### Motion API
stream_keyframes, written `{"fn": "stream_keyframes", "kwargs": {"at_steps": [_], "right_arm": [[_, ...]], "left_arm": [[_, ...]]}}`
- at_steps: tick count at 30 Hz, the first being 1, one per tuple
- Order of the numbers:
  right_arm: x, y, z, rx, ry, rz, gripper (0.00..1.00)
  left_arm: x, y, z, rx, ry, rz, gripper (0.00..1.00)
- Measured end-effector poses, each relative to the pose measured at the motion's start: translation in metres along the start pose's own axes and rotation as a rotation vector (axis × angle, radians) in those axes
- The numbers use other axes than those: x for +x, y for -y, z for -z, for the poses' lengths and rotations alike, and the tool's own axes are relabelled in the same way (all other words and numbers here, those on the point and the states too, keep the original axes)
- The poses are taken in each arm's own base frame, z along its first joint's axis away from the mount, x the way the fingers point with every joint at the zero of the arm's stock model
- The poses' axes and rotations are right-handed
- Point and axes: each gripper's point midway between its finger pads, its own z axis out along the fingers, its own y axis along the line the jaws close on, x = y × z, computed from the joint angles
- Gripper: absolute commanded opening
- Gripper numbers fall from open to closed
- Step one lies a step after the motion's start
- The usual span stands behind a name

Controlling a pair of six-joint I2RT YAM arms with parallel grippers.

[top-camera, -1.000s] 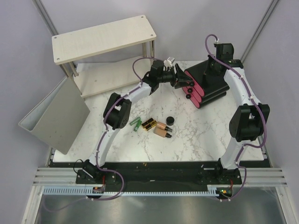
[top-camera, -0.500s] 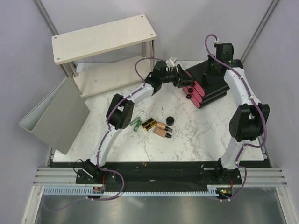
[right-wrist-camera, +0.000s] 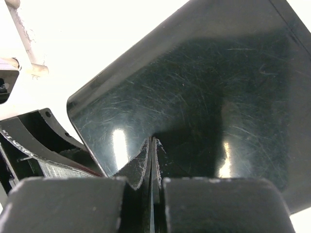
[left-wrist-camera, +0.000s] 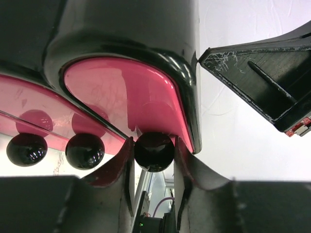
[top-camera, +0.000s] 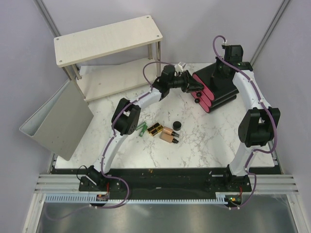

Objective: Organize the makeup

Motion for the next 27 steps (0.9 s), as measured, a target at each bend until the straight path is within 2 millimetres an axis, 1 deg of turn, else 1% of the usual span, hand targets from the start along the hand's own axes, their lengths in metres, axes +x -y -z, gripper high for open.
{"fn": "stream_keyframes", "kwargs": {"at_steps": [1,3,10,12,14,20,27], "right_arm": [[0.000,0.000,0.000,-0.003,0.001,0.000,0.00],[0.000,-0.001,-0.001,-0.009,0.000,0.000,0.00],[-0.001,-0.003,-0.003,-0.018,0.003,0.001,0.00],[-0.001,-0.003,-0.003,-0.019,0.004,0.001,0.00],[-0.002,-0.003,-0.004,-0.020,0.007,0.001,0.00],[-0.003,-0.005,-0.006,-0.028,0.012,0.001,0.00],[-0.003,-0.005,-0.006,-0.031,0.012,0.002,0.00]], "left_arm": [[0.000,0.001,0.000,0.003,0.002,-0.003,0.12],[0.000,0.001,-0.001,0.004,0.002,0.000,0.02],[0.001,0.000,-0.001,0.014,0.006,-0.009,0.02],[0.004,-0.001,0.003,0.010,0.009,-0.010,0.02],[0.006,-0.001,0.007,-0.001,0.013,-0.015,0.02],[0.015,-0.002,0.032,-0.057,0.024,-0.050,0.02],[0.025,-0.003,0.051,-0.097,-0.007,-0.111,0.02]]}}
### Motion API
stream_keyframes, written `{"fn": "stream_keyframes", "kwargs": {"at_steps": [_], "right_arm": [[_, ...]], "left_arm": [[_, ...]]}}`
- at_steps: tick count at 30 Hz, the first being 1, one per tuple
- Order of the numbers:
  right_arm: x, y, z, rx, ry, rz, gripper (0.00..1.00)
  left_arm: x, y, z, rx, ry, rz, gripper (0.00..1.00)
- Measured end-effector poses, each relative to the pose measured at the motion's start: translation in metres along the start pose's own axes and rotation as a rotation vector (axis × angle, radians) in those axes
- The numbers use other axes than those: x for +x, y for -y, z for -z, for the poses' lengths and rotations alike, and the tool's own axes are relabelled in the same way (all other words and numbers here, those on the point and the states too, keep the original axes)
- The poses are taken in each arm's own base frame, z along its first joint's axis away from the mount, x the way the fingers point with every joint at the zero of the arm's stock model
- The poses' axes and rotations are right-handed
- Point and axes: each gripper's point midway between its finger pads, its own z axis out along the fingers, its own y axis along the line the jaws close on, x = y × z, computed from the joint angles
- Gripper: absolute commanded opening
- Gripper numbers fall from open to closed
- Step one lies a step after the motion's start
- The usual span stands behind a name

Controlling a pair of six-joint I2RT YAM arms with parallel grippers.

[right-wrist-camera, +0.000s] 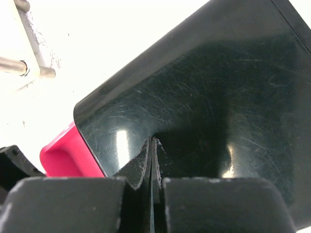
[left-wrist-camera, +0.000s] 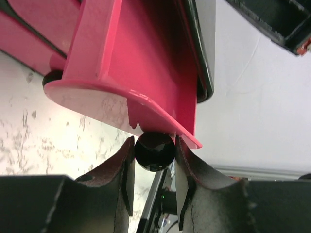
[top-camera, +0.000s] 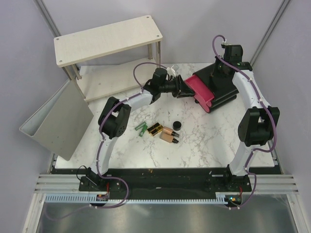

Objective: Organize the makeup

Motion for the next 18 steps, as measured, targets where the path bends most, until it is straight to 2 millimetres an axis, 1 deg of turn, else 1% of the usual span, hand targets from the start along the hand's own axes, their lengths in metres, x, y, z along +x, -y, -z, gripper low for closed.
{"fn": "stream_keyframes", "kwargs": {"at_steps": [6,10,12,18], "right_arm": [[0.000,0.000,0.000,-0.002,0.000,0.000,0.00],[0.000,-0.001,-0.001,-0.005,0.001,0.001,0.00],[0.000,-0.001,-0.001,-0.006,0.000,0.001,0.00],[0.000,-0.001,-0.001,-0.007,0.000,0.001,0.00]], "left_arm": [[0.019,-0.003,0.023,-0.022,-0.042,-0.011,0.02],[0.028,-0.004,0.033,-0.030,-0.059,-0.016,0.02],[0.031,-0.006,0.037,-0.035,-0.067,-0.019,0.02],[0.033,-0.009,0.040,-0.044,-0.073,-0.040,0.02]]}}
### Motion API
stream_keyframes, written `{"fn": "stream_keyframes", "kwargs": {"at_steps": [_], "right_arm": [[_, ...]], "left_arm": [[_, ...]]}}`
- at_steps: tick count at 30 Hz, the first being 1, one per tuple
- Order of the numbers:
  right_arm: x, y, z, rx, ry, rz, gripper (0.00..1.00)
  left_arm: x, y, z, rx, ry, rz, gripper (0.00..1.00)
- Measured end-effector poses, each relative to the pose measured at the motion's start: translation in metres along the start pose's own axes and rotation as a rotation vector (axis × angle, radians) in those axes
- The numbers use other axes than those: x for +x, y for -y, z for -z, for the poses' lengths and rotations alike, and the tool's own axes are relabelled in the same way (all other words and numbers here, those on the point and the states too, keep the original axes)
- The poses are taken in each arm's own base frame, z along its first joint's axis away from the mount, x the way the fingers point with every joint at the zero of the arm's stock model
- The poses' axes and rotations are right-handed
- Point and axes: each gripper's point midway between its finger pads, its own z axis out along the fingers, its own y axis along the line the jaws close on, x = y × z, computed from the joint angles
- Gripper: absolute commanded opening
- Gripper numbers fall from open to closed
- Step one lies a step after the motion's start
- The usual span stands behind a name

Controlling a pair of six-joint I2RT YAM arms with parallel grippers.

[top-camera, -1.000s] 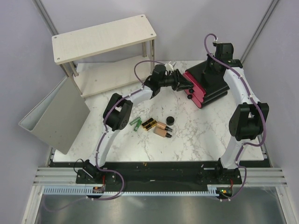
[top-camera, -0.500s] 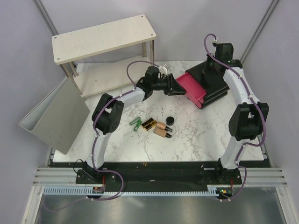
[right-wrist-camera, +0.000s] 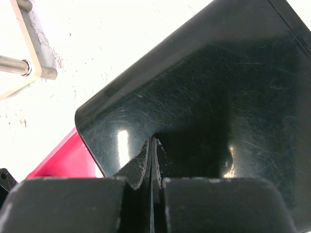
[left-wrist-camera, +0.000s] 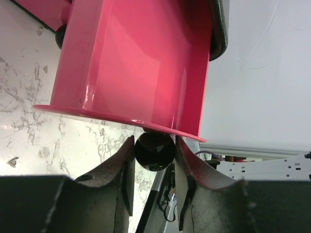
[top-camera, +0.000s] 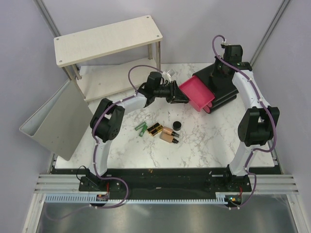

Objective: Organize the makeup

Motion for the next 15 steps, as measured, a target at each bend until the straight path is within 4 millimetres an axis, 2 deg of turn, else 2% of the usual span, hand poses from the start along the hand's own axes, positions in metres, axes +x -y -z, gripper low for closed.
{"fn": "stream_keyframes", "kwargs": {"at_steps": [2,4,5,6,9,12,15], "right_arm": [[0.000,0.000,0.000,-0.001,0.000,0.000,0.00],[0.000,0.000,0.000,-0.001,0.000,0.000,0.00],[0.000,0.000,0.000,-0.001,0.000,0.000,0.00],[0.000,0.000,-0.001,-0.002,0.000,0.000,0.00],[-0.001,-0.002,-0.002,-0.009,0.002,0.000,0.00],[-0.001,-0.002,-0.003,-0.015,0.005,0.001,0.00],[-0.002,-0.003,-0.005,-0.021,0.010,0.001,0.00]], "left_arm": [[0.002,-0.002,0.002,-0.006,-0.003,-0.003,0.05],[0.002,-0.004,0.003,-0.008,-0.004,-0.002,0.17],[0.002,-0.004,0.004,-0.008,-0.006,-0.001,0.24],[0.002,-0.004,0.004,-0.008,-0.008,-0.002,0.37],[0.003,-0.005,0.005,-0.007,-0.012,-0.008,0.57],[0.008,-0.011,0.005,-0.031,-0.031,0.004,0.70],[0.014,-0.018,0.007,-0.058,-0.050,0.017,0.74]]}}
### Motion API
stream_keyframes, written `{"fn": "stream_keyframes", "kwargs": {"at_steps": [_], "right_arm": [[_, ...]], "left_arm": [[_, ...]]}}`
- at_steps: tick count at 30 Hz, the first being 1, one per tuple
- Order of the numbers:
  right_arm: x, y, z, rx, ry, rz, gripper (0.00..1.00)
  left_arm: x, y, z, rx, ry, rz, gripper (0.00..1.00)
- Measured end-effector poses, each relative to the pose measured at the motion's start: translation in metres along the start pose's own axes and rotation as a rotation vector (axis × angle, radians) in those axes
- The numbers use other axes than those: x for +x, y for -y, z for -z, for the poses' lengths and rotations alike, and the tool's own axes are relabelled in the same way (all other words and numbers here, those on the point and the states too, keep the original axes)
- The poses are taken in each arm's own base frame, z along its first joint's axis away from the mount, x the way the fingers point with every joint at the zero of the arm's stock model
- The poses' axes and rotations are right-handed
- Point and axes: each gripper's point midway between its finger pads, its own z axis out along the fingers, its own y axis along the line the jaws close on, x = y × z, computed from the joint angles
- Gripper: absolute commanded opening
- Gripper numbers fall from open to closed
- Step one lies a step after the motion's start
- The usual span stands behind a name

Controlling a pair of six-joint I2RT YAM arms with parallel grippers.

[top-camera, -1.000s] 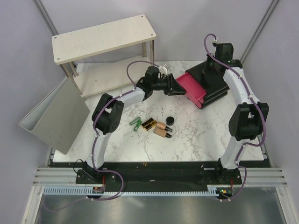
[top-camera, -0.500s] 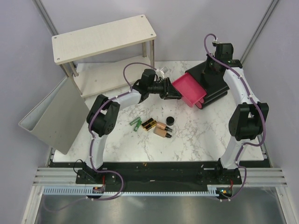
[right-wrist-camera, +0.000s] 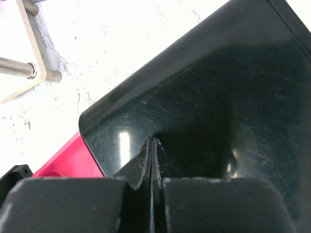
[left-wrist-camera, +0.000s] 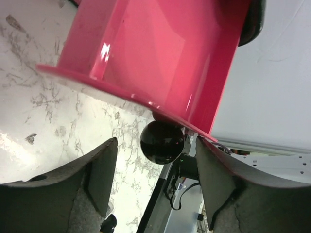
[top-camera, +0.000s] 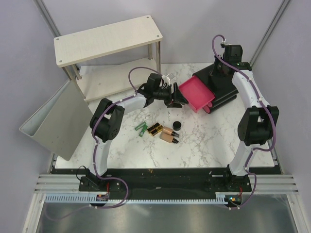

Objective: Organize the makeup

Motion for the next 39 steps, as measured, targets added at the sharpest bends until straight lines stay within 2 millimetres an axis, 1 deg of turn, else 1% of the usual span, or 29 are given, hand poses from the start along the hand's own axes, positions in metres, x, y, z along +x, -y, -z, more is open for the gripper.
{"fn": "stream_keyframes", "kwargs": {"at_steps": [6,11,13,18,20,23,29,34,37,39], "right_arm": [[-0.001,-0.001,-0.001,-0.006,0.002,0.000,0.00],[-0.001,-0.002,-0.001,-0.010,0.003,0.000,0.00],[-0.001,-0.002,-0.001,-0.011,0.003,0.000,0.00],[-0.001,-0.003,-0.002,-0.018,0.004,0.001,0.00],[-0.001,-0.003,-0.003,-0.020,0.005,0.001,0.00],[-0.001,-0.004,-0.003,-0.023,0.005,0.001,0.00],[-0.001,-0.004,-0.003,-0.024,0.005,0.001,0.00],[-0.001,-0.005,-0.004,-0.031,0.005,0.001,0.00],[-0.002,-0.006,-0.004,-0.035,0.005,0.001,0.00],[-0.002,-0.006,-0.004,-0.038,0.005,0.001,0.00]], "left_arm": [[0.005,-0.008,0.001,-0.030,-0.017,-0.014,0.76],[0.007,-0.013,0.004,-0.056,-0.018,-0.059,0.79],[0.007,-0.010,0.009,-0.067,-0.010,-0.088,0.79],[0.000,0.008,0.018,-0.051,0.015,-0.159,0.79],[-0.001,0.011,0.019,-0.048,0.021,-0.174,0.79],[-0.002,0.012,0.021,-0.052,0.025,-0.190,0.79],[0.003,0.005,0.029,-0.106,0.025,-0.218,0.79],[0.002,-0.004,0.046,-0.208,0.041,-0.270,0.80],[0.001,-0.009,0.065,-0.305,0.062,-0.324,0.80],[0.004,-0.014,0.079,-0.369,0.068,-0.357,0.80]]}}
